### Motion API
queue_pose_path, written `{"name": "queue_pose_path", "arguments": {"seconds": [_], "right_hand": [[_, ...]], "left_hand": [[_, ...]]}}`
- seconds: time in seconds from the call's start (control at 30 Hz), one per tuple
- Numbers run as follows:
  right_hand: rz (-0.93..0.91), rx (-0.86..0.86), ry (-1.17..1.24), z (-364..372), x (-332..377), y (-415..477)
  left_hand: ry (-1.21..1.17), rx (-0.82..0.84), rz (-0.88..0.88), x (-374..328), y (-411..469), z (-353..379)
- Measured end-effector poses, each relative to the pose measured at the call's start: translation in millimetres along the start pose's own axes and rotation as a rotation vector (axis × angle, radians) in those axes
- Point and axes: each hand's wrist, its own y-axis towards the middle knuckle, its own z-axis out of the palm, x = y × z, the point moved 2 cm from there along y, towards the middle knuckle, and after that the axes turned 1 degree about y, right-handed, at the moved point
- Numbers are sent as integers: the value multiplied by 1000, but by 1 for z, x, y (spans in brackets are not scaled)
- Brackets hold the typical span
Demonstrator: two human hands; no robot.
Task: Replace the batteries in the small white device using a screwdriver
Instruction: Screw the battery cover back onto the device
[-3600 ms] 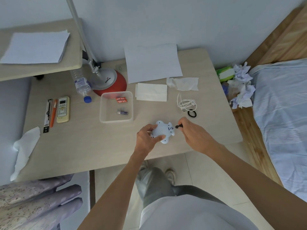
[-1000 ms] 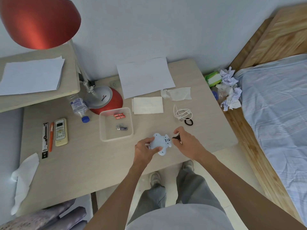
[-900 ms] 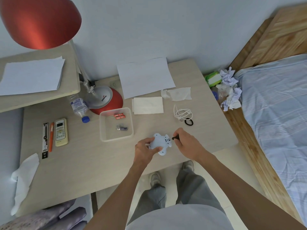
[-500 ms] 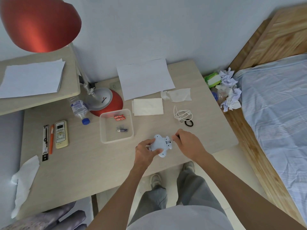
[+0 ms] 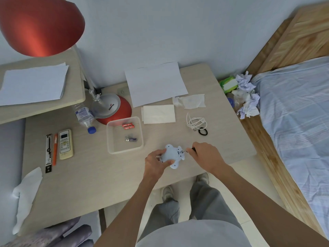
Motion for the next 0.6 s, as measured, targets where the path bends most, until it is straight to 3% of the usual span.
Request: {"name": "queue_pose_path", "arguments": {"seconds": [0.37, 0.6], "right_hand": [[107, -194, 207, -5, -23, -8], [235, -280, 357, 36, -38, -3]], "left_hand": [[8, -2, 23, -3, -2, -4], [-44, -16, 24, -1, -7, -2]]}}
